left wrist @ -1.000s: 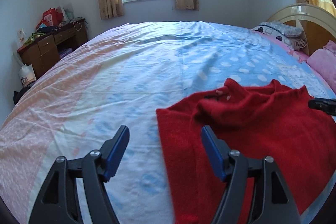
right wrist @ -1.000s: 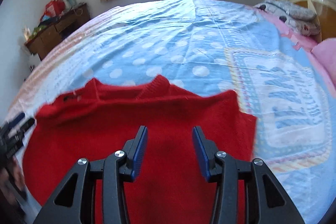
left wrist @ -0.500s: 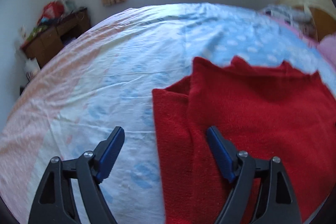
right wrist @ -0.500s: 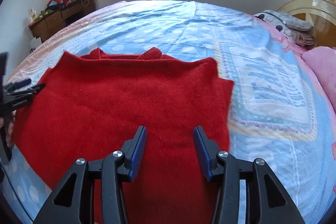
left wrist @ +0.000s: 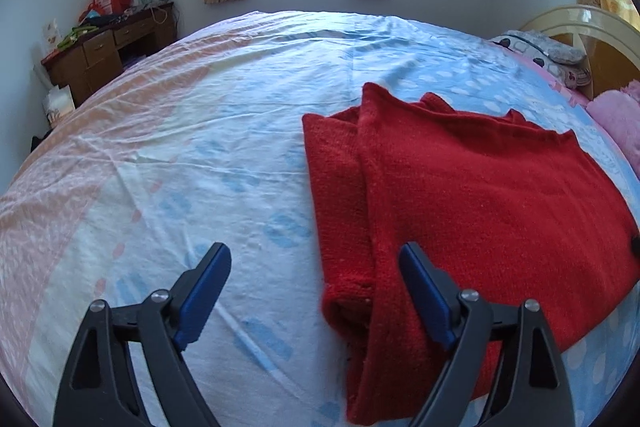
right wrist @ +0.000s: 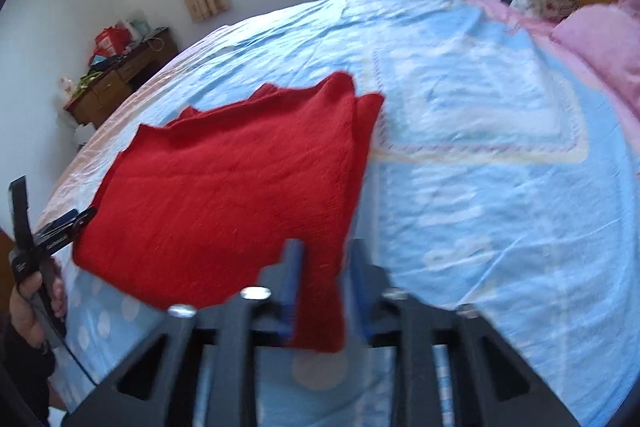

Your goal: Fold small clothes

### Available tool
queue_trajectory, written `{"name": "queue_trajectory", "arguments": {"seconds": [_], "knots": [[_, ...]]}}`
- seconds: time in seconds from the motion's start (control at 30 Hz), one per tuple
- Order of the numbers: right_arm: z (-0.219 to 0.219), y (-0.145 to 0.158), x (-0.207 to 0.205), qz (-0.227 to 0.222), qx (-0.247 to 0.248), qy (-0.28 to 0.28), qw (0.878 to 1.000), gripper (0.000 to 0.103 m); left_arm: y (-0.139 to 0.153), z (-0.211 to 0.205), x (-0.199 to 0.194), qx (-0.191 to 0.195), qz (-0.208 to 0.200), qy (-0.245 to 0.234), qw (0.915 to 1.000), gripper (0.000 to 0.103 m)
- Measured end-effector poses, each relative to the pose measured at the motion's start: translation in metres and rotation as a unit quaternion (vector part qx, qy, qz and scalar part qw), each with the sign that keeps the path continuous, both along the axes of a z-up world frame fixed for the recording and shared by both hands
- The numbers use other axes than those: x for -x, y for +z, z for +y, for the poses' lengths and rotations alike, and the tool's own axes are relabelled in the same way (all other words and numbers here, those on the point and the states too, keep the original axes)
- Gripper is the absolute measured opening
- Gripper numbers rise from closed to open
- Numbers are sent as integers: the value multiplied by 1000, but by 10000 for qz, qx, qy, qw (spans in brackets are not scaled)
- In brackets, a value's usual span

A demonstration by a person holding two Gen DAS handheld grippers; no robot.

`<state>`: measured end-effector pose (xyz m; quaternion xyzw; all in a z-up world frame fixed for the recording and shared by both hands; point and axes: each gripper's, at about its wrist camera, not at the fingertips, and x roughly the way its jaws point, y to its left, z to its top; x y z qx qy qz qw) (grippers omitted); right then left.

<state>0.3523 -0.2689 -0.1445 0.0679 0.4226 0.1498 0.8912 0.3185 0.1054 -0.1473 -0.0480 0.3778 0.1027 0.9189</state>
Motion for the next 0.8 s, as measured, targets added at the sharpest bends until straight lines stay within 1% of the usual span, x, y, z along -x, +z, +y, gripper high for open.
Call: {"name": "queue_trajectory", "arguments": {"seconds": [0.03, 0.1, 0.17, 0.27, 0.4, 0.47, 0.5, 0.53, 0.57, 0.6, 0.63, 0.73, 0.8], "knots": [[1, -1, 2, -5, 0, -9, 10000, 10, -1, 0, 0, 5, 5, 0, 10000, 89], [3, -2, 9, 2, 70, 55, 10000, 5, -2, 0, 2, 18, 19, -4, 10000, 89], [8, -6, 17, 17, 315, 120, 9994, 4, -4, -3, 7, -19, 33, -17, 10000, 91], [14, -9, 24, -118, 599, 194, 9979, 4, -5, -4, 10, -40, 32, -39, 10000, 92], [12, -7, 20, -19, 485, 101, 9988, 5, -6, -5, 13, -93, 36, 46, 9999, 95], [11, -2, 22, -86, 507, -51, 9987, 7, -7, -5, 15, -140, 50, 81, 9999, 98], [12, 2, 23, -156, 570, -154, 9981, 12, -7, -5, 17, -154, 60, 100, 9998, 98], [13, 8, 24, -298, 630, -250, 9973, 20, -8, -5, 18, -166, 53, 121, 9998, 99], [15, 14, 25, -437, 653, -294, 9965, 24, -8, -5, 20, -189, 48, 140, 9997, 99], [20, 20, 25, -566, 643, -279, 9959, 30, -8, -6, 21, -226, 41, 156, 9996, 99], [26, 26, 24, -648, 605, -206, 9958, 34, -8, -7, 23, -273, 17, 160, 9995, 99], [45, 29, 16, -677, 504, 68, 9964, 36, -8, -5, 25, -254, 4, 190, 9995, 102], [54, 19, 8, -463, 438, 243, 9977, 36, -9, -1, 26, -122, 38, 191, 9997, 103]]}}
